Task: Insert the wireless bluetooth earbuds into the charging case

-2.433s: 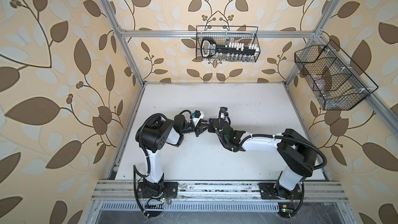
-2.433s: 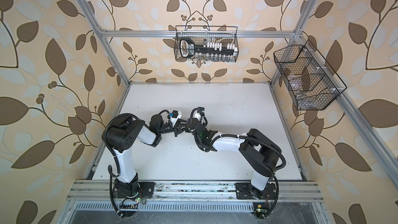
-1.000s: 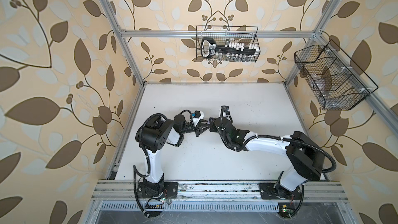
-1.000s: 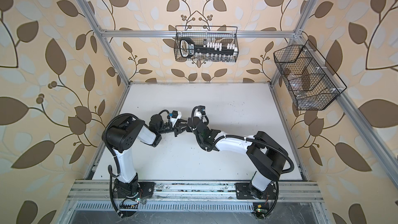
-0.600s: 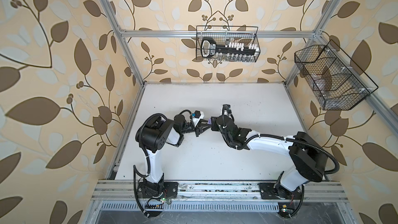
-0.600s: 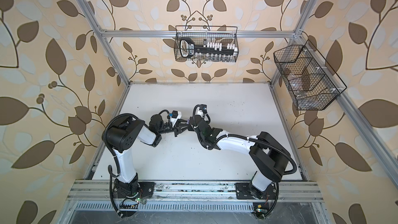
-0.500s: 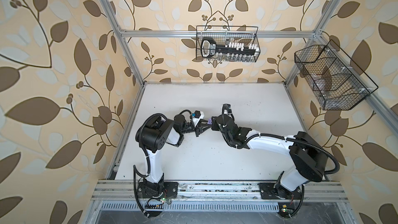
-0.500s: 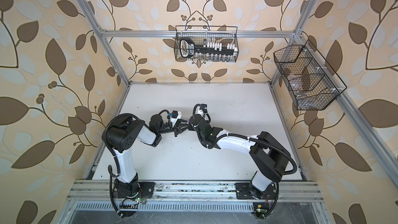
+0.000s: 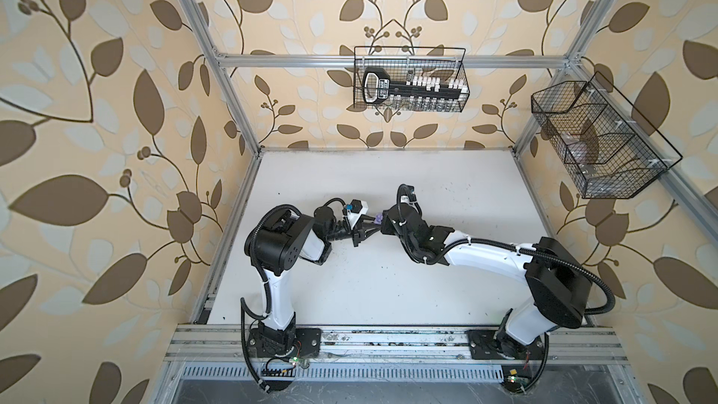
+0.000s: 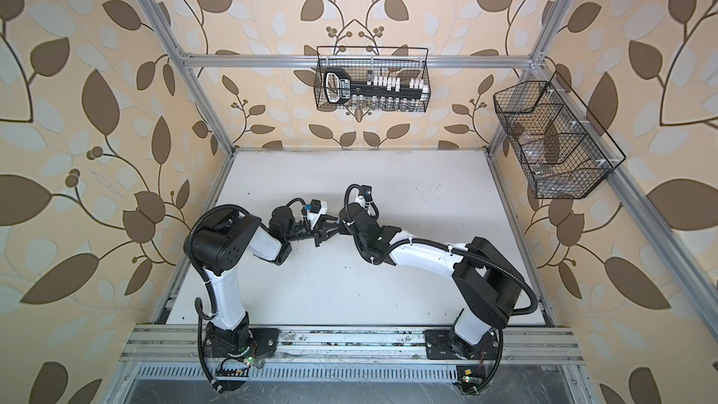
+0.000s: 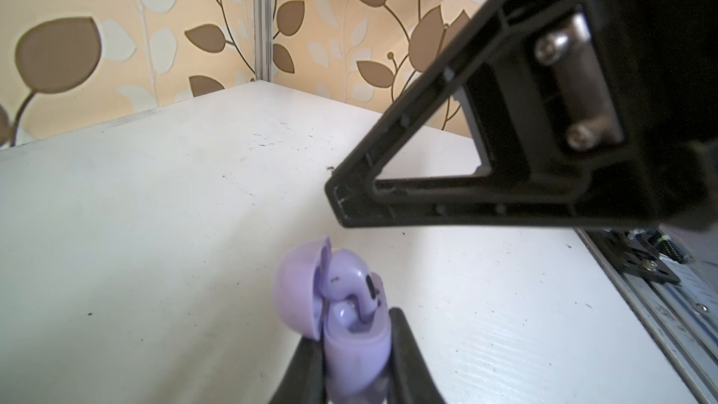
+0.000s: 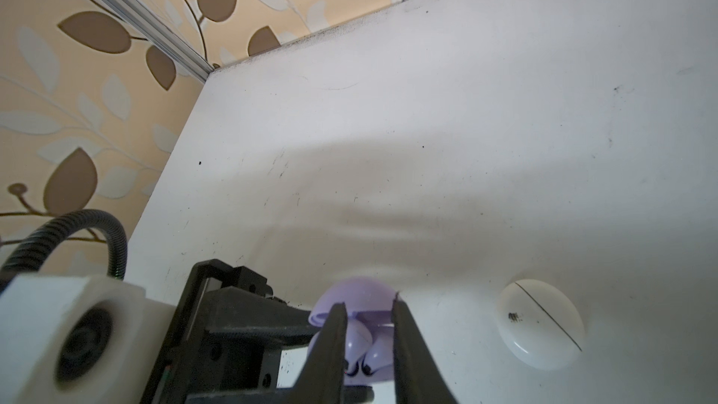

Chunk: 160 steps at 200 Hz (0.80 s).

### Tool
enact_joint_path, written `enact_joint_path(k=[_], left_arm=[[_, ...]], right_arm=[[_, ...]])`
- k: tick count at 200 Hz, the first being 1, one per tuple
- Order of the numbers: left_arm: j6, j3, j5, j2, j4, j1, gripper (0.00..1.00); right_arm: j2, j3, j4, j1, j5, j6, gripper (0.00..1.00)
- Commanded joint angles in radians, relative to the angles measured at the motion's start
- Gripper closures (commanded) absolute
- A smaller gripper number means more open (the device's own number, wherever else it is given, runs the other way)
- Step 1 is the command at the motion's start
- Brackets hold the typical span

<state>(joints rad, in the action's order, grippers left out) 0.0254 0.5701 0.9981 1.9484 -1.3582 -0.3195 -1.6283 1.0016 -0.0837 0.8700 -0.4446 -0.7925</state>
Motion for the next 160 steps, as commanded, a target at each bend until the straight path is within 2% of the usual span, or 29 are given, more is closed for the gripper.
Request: enact_joint_path(k=[1,160], left_arm=[[0.010,0.016,0.038,-0.016,-0.064,0.000,0.84],[0.009,0.016,0.038,-0.016,-0.065,0.000,0.84]], right_arm=[[-0.017,0.041,0.037,-0.003,0.012,-0.013,0.78],[-0.050,0.036,0.049,-0.023,0.056,-0.023,0.81]])
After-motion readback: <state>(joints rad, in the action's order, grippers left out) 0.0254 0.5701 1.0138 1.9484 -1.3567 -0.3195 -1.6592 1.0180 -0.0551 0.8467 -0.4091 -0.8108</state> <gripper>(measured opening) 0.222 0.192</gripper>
